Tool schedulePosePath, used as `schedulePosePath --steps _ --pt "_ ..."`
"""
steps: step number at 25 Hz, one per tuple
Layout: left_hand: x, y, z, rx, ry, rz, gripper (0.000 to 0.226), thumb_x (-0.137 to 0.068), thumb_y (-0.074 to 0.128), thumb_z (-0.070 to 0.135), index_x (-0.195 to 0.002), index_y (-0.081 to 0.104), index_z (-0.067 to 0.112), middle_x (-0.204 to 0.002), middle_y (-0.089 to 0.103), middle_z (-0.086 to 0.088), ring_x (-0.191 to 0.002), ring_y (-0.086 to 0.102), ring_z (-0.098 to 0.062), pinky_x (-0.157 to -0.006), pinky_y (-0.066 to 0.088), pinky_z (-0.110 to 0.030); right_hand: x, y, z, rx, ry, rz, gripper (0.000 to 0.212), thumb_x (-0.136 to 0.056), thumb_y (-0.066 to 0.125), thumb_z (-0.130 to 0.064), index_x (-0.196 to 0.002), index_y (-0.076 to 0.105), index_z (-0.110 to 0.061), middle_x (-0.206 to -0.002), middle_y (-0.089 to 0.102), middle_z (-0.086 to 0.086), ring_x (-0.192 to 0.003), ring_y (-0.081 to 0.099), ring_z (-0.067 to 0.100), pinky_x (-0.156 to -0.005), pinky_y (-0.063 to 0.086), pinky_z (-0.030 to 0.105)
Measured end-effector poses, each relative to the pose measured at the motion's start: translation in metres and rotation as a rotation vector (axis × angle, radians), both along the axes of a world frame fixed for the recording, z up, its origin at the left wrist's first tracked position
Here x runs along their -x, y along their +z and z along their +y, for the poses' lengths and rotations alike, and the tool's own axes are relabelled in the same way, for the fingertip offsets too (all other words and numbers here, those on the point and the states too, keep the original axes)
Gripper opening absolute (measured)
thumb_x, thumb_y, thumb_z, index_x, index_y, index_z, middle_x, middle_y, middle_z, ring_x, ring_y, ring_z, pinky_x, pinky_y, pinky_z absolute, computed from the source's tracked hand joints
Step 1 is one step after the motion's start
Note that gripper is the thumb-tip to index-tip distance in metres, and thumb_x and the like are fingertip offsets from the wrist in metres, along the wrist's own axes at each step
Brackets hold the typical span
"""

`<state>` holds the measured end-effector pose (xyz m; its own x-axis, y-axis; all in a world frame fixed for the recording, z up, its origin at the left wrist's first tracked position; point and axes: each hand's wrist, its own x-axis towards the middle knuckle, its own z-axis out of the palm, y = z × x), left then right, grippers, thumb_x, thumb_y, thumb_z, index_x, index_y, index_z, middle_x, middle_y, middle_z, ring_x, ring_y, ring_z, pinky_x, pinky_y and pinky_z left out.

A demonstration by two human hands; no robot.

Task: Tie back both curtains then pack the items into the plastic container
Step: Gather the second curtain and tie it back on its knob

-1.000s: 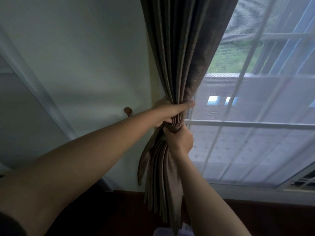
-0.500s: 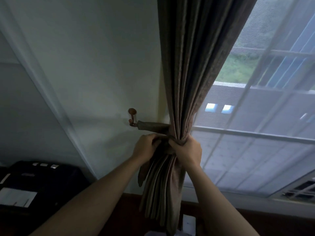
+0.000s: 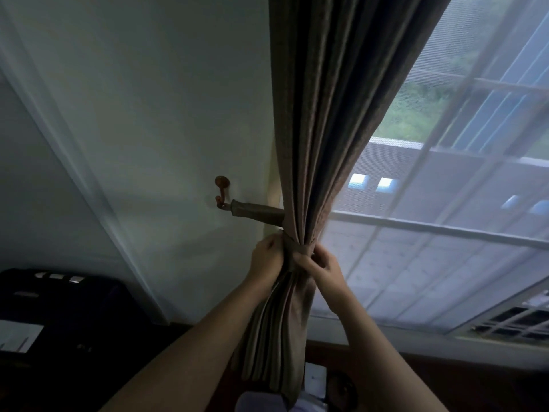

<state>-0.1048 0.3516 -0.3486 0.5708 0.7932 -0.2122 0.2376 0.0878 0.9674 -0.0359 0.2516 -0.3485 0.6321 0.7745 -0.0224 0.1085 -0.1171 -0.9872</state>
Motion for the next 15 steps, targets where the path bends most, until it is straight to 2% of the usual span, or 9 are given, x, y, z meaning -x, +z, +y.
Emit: schedulePosePath --steps 1,2,4,6,8,10,12,13,15 --pt "-0.002 -0.001 -0.005 0.14 0.007 -0.096 0.035 -0.099 0.033 0.024 -0.09 0.066 0.014 -0.09 0.068 -0.004 -0.089 0.064 -0.02 -0.072 0.051 -0.024 -0.003 0.0 -0.001 0.008 0.039 0.022 0.019 -0.087 0.052 -0.011 -0.102 0.062 -0.007 -0.09 0.065 0.004 -0.082 0.062 0.01 -0.072 0.051 0.017" --pt "-0.003 0.0 -0.01 0.194 0.013 -0.148 0.037 -0.1 0.03 0.022 -0.085 0.064 0.018 -0.086 0.066 -0.001 -0.085 0.063 -0.015 -0.069 0.05 -0.017 -0.006 0.0 -0.002 0.065 0.062 -0.03 0.022 -0.092 0.043 -0.002 -0.106 0.059 0.001 -0.087 0.061 0.004 -0.077 0.059 0.004 -0.069 0.049 0.012" --pt "-0.005 0.006 -0.013 0.195 0.026 -0.174 0.038 -0.1 0.027 0.017 -0.08 0.059 0.022 -0.081 0.061 0.005 -0.079 0.058 -0.008 -0.057 0.045 -0.006 -0.013 -0.006 -0.002 0.145 0.076 -0.052 0.026 -0.093 0.04 0.007 -0.115 0.055 0.008 -0.095 0.063 0.008 -0.075 0.058 -0.005 -0.07 0.047 0.006" --pt "-0.009 0.011 -0.011 0.146 0.027 -0.153 0.035 -0.1 0.028 0.016 -0.082 0.057 0.016 -0.078 0.057 0.007 -0.076 0.055 -0.008 -0.053 0.041 -0.004 -0.022 -0.007 0.005 0.125 0.08 0.013 0.029 -0.088 0.046 0.01 -0.112 0.059 0.001 -0.108 0.064 0.024 -0.084 0.063 0.001 -0.081 0.052 0.016" --pt "-0.012 0.012 -0.004 0.068 0.017 -0.057 0.031 -0.101 0.029 0.016 -0.086 0.055 0.013 -0.076 0.052 0.009 -0.078 0.054 -0.013 -0.051 0.038 -0.005 -0.032 -0.009 0.009 0.128 0.135 0.094 0.034 -0.086 0.049 0.009 -0.112 0.057 -0.012 -0.106 0.066 0.015 -0.087 0.066 0.011 -0.081 0.056 0.025" --pt "-0.016 0.005 0.004 0.001 -0.007 -0.002 0.033 -0.102 0.028 0.018 -0.095 0.058 0.009 -0.081 0.049 0.007 -0.089 0.057 -0.019 -0.051 0.034 -0.01 -0.049 -0.012 0.015 0.148 0.201 0.059 0.045 -0.083 0.057 0.004 -0.121 0.051 -0.019 -0.114 0.062 0.003 -0.095 0.065 0.012 -0.082 0.055 0.025" --pt "-0.016 0.0 0.006 0.004 -0.016 -0.051 0.036 -0.103 0.026 0.02 -0.081 0.055 0.015 -0.076 0.048 0.008 -0.076 0.055 -0.011 -0.049 0.036 -0.009 -0.059 -0.01 0.02 0.184 0.281 -0.013 0.052 -0.081 0.061 0.001 -0.127 0.046 -0.019 -0.12 0.059 -0.003 -0.099 0.061 0.009 -0.08 0.053 0.02" --pt "-0.016 -0.001 0.006 0.01 -0.016 -0.068 0.039 -0.103 0.025 0.02 -0.072 0.05 0.021 -0.071 0.047 0.008 -0.068 0.049 -0.005 -0.049 0.037 -0.008 -0.062 -0.008 0.023 0.206 0.308 -0.03 0.051 -0.082 0.06 0.004 -0.125 0.046 -0.021 -0.117 0.058 -0.006 -0.098 0.06 0.007 -0.078 0.052 0.018" --pt "-0.017 -0.009 0.008 0.009 -0.02 -0.109 0.041 -0.102 0.025 0.019 -0.067 0.044 0.023 -0.069 0.048 0.007 -0.065 0.047 -0.004 -0.053 0.037 -0.007 -0.067 -0.002 0.028 0.229 0.356 -0.061 0.049 -0.084 0.058 0.009 -0.116 0.047 -0.027 -0.109 0.058 -0.011 -0.091 0.061 0.0 -0.076 0.052 0.014"
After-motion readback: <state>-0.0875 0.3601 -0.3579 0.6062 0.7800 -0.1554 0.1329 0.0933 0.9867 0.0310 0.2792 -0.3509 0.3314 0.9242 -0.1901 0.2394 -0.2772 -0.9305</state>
